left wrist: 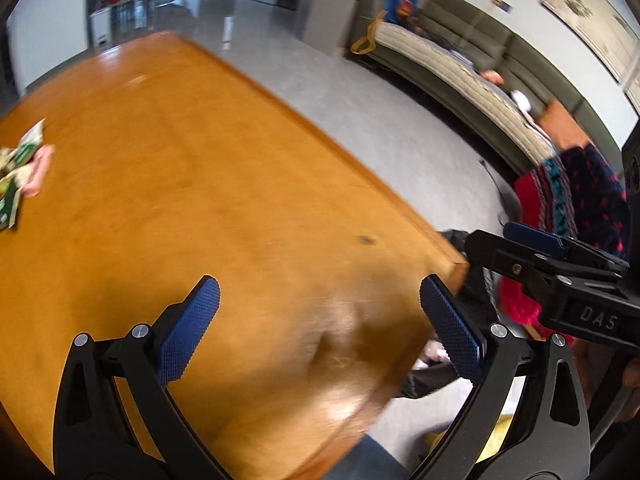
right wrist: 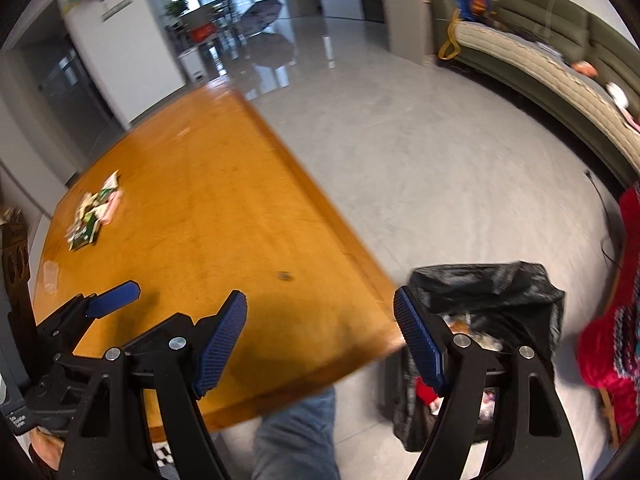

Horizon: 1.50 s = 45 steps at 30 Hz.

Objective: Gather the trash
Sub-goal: 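Grasp the clear measuring cup with the left tool while the right tool grasps the green snack bag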

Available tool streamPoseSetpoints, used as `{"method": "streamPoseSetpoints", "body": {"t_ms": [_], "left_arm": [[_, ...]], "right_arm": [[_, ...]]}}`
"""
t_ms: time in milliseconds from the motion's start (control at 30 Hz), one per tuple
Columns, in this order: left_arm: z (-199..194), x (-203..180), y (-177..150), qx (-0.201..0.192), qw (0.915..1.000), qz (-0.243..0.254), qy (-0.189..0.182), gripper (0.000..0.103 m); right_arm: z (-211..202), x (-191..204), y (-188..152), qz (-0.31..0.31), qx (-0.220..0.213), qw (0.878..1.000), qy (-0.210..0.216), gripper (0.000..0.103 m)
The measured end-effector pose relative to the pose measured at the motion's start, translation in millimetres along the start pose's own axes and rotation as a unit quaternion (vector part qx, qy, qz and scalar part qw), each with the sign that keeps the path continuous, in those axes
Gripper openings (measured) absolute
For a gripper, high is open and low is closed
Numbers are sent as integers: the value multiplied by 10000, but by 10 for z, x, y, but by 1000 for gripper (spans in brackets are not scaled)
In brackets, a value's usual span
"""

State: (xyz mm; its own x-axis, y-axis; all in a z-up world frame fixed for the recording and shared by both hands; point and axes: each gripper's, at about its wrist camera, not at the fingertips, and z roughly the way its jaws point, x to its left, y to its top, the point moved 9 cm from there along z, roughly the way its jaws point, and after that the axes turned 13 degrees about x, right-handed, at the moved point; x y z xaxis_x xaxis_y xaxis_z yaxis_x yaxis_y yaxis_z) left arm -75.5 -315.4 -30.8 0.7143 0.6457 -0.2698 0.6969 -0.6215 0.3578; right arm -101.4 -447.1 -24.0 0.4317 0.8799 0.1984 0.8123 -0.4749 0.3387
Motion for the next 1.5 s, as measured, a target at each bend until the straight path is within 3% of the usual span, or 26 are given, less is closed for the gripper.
{"method": "streamPoseSetpoints", "body": {"t_ms": [167,300,500,700,800,967,1033,1100,1200,1233,1400,1500], "left_arm": [[-237,761,-115,-142,9961,-818,286,97],[-461,1292,-246,-303,9875,-1429,599,97],[-942,2213,-463,-574,9637,-2338,1156,97],[-1298,3123,-719,-616,9307,-3019,1970,97],[-1282,3464,-801,-504,9202,-3297,2050,97],[-1165,3827,-819,-331,9114,-3500,2140,96],[-1095,3915,-840,-281,9110,-3573,2039,85],[-1126,3993,-892,-352,9106,-3583,2029,75],[-1188,4048,-902,-365,9111,-3582,2009,52],[-1205,4069,-901,-341,9130,-3573,1941,42],[-1235,4084,-897,-203,9216,-3435,1797,41],[-1242,4100,-900,-164,9257,-3339,1768,41]], "right_arm": [[162,596,135,-519,144,9984,195,76],[281,1047,195,-894,274,9951,336,76],[447,1601,228,-1384,460,9883,443,76],[612,2026,242,-1837,639,9798,469,76],[703,2225,270,-1964,771,9758,579,76],[817,2741,393,-2201,938,9654,1034,76],[875,2968,446,-2316,1015,9598,1217,76],[926,3276,473,-2668,1076,9475,1399,76],[961,3643,531,-3352,948,9285,1288,76],[968,3798,545,-3703,908,9158,1265,76],[1170,4247,589,-4987,1004,8585,646,82],[1302,4363,657,-5347,931,8395,237,82]]}}
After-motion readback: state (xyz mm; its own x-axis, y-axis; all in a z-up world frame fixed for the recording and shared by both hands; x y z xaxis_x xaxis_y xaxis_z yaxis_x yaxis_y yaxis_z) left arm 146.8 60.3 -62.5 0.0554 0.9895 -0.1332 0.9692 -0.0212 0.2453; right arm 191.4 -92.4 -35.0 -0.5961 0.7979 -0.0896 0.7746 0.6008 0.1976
